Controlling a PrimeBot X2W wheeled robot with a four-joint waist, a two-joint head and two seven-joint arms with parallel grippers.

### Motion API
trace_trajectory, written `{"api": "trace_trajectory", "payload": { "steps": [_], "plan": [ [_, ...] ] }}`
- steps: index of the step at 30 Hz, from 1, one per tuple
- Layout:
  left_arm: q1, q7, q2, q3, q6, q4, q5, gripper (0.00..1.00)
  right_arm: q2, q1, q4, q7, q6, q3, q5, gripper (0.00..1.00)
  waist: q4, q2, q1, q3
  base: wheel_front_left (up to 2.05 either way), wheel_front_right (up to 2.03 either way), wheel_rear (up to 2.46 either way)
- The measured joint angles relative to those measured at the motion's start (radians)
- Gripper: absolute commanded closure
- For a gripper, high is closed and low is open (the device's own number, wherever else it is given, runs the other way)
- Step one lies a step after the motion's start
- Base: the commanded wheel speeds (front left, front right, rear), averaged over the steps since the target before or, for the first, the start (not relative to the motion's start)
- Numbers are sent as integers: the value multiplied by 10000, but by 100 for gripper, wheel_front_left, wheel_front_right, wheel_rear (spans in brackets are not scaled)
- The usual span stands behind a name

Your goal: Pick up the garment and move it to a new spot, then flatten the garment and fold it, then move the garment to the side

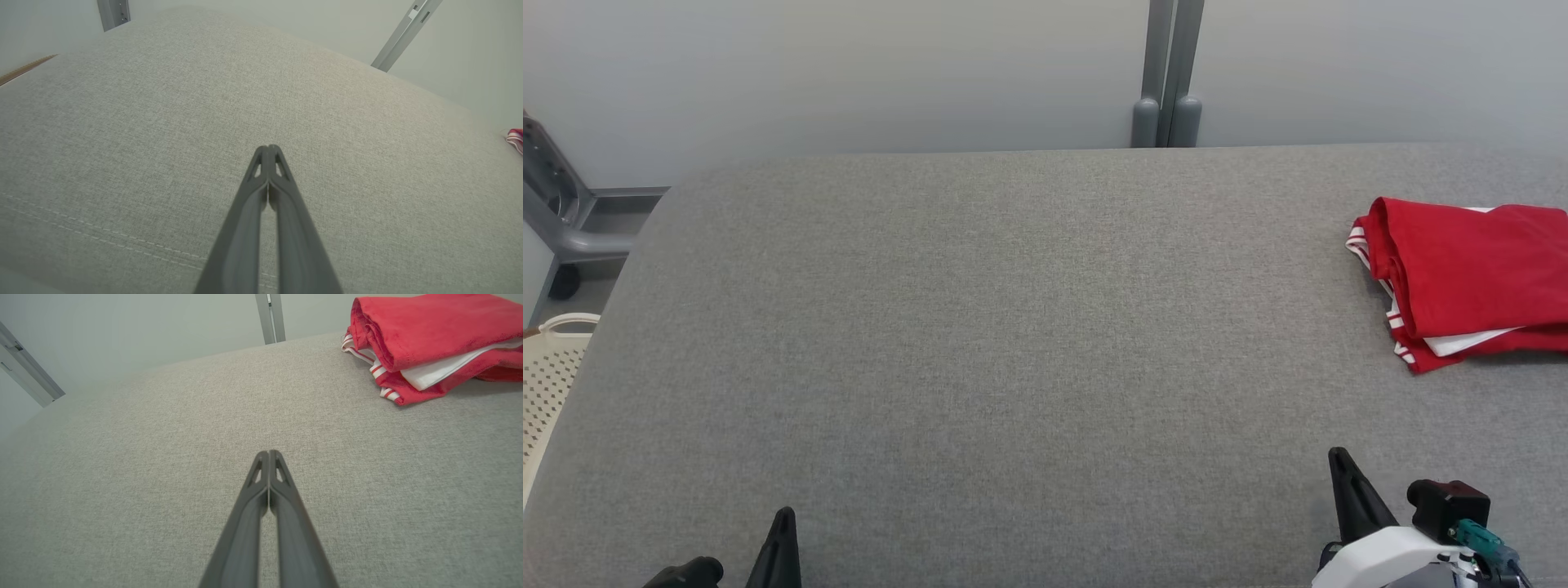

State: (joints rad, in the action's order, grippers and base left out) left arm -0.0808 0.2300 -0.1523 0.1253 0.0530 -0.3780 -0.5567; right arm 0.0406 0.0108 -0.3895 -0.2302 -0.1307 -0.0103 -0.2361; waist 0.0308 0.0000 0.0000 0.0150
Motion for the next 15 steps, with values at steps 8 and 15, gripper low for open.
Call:
{"api": "trace_trajectory", "payload": {
  "steps": [8,15],
  "plan": [
    [125,-368,105,-209,59,132,-1145,100,2,1,288,332,0,-140,-1511,100,-21,0,0,-11,0,0,0],
    [295,-700,186,-357,134,224,-2079,100,4,1,522,621,0,-257,-2738,100,-39,1,0,-22,0,0,0]
  ]
}}
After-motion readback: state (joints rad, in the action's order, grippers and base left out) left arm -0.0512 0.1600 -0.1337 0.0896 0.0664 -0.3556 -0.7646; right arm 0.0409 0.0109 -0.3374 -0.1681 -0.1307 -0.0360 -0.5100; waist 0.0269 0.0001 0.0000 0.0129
